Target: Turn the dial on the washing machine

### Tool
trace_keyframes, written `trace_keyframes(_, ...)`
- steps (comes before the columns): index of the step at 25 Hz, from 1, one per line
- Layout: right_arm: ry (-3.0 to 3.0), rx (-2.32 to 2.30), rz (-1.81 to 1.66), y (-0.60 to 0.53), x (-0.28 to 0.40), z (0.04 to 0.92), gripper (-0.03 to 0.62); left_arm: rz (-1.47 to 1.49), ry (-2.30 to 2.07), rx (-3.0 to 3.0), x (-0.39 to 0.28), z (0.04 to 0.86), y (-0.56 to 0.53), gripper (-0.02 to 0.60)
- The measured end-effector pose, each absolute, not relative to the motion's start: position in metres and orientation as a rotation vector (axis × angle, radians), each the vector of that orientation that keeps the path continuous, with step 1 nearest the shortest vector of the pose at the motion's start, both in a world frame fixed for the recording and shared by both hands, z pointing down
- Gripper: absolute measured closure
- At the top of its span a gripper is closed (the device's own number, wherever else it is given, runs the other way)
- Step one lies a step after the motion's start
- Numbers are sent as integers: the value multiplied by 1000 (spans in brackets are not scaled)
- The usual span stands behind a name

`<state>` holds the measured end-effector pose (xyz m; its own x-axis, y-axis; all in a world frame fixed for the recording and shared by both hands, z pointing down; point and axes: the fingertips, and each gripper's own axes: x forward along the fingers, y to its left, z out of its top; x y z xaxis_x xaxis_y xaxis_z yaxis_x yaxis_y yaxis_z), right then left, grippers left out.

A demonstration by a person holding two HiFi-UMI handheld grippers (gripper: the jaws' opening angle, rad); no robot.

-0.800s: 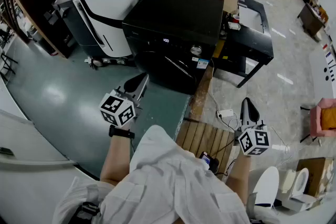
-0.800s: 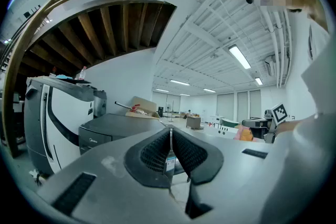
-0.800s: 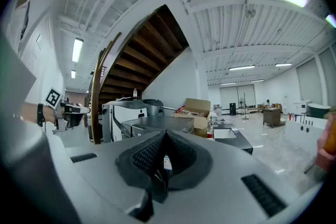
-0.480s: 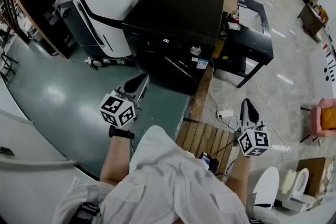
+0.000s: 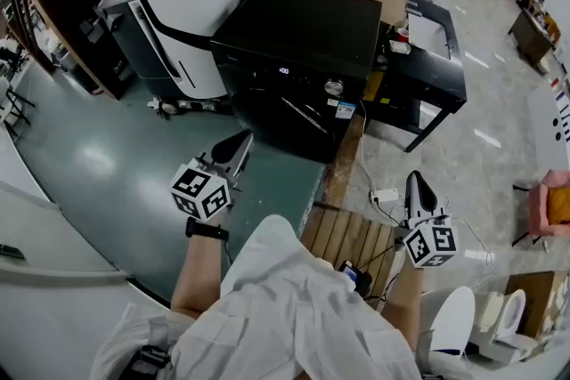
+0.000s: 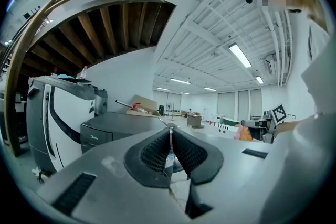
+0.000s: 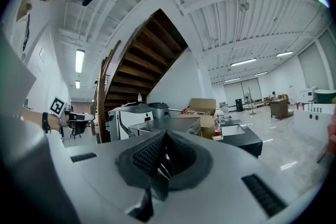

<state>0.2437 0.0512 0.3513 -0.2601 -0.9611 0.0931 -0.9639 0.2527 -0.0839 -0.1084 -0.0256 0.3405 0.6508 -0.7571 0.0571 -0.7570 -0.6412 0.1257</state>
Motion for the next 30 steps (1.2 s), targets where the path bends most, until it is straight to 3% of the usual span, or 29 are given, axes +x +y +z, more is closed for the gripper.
trace_keyframes(13, -2520, 1725, 248, 14, 212, 372, 560, -14, -1332, 2668, -128, 350, -33, 565)
trace_keyframes(30, -2446, 1421, 267, -150, 137, 434, 480, 34, -1250, 2577, -131, 414, -157, 565)
